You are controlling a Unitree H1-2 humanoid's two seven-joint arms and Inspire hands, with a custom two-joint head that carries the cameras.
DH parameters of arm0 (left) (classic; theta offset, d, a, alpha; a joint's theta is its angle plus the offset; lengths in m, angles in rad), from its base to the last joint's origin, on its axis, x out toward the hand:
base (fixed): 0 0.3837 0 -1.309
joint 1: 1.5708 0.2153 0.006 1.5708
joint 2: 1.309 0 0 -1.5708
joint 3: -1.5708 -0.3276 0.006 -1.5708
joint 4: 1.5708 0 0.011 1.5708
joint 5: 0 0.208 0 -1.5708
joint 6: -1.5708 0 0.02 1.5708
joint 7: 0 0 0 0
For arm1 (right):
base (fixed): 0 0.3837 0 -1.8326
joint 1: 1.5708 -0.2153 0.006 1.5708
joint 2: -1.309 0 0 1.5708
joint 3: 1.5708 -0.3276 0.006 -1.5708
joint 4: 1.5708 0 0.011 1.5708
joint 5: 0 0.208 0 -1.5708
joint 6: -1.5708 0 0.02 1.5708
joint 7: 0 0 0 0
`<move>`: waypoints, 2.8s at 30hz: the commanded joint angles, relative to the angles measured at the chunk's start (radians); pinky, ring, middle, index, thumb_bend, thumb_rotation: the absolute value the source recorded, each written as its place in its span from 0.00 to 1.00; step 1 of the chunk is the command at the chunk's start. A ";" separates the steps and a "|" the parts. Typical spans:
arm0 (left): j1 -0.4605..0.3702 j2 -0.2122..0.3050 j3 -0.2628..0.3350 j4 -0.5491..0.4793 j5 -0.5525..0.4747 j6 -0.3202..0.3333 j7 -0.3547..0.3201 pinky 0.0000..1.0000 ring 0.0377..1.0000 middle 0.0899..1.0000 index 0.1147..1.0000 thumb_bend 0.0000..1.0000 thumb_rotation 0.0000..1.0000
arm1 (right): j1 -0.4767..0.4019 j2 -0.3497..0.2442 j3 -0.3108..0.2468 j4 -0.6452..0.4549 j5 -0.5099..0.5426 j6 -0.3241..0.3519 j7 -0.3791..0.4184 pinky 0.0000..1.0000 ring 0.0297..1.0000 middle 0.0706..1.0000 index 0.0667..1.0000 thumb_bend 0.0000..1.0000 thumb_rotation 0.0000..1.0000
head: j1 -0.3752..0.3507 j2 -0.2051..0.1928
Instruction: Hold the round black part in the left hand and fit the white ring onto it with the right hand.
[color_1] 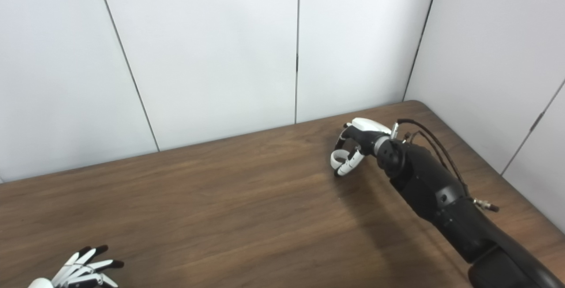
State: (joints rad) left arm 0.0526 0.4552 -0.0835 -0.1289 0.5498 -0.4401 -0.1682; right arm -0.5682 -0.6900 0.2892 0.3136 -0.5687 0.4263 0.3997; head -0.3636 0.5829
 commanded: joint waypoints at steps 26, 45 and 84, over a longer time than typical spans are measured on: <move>-0.020 0.029 0.006 -0.004 -0.021 -0.028 0.040 1.00 0.95 0.79 0.41 0.52 0.04 | 0.010 -0.045 0.048 0.009 0.012 -0.012 0.076 1.00 1.00 1.00 0.79 0.92 0.12 | -0.002 0.002; -0.014 0.032 0.016 -0.021 -0.028 -0.024 0.033 1.00 0.94 0.78 0.41 0.52 0.04 | 0.042 -0.021 0.033 0.000 -0.012 -0.033 -0.034 1.00 1.00 1.00 0.67 0.85 0.05 | 0.000 0.005; 0.014 0.040 0.045 -0.087 -0.046 -0.002 -0.003 1.00 0.95 0.79 0.41 0.52 0.04 | 0.046 -0.005 0.061 0.040 -0.017 -0.068 -0.015 0.98 1.00 0.99 0.62 0.83 0.08 | 0.012 0.025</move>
State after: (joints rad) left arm 0.0803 0.4730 -0.0515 -0.1840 0.5192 -0.4398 -0.1797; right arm -0.5512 -0.7053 0.3153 0.3234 -0.5765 0.3534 0.3298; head -0.3513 0.6075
